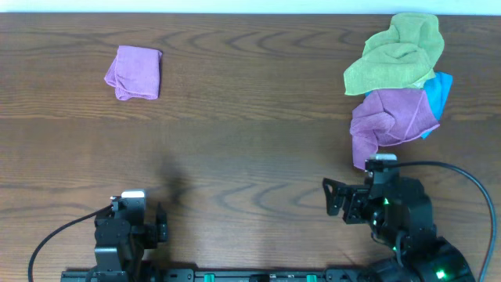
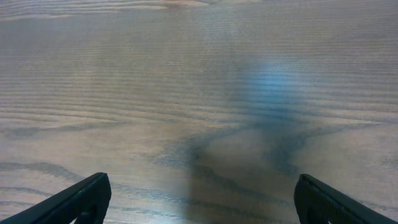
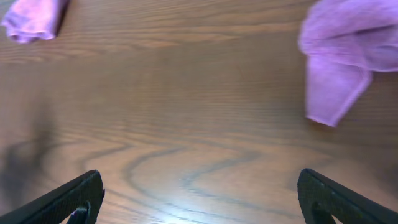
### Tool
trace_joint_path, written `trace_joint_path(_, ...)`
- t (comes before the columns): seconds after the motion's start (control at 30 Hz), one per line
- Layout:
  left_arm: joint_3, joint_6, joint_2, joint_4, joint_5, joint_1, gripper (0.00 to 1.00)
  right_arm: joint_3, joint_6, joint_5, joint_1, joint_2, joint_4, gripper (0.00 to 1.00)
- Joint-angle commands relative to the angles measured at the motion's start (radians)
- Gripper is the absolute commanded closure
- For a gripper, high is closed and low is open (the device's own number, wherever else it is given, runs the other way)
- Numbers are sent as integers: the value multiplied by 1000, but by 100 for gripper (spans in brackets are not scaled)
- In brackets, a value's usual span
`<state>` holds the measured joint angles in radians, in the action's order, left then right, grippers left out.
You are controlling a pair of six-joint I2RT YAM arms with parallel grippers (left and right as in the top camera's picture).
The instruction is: Fold the cloth
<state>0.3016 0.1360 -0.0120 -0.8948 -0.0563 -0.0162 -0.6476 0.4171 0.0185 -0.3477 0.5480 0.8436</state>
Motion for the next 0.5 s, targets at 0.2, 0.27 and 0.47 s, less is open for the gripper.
trace_joint_path(0.2, -6, 43, 8, -41, -22, -5, 5, 153, -253, -101, 55, -185, -8, 1)
trace_joint_path(0.27, -6, 43, 8, -41, -22, -5, 5, 216, -293, -101, 77, -248, -26, 1)
trace_joint_path(0.47, -6, 43, 8, -41, -21, -5, 5, 365, -303, -97, 168, -403, -44, 1)
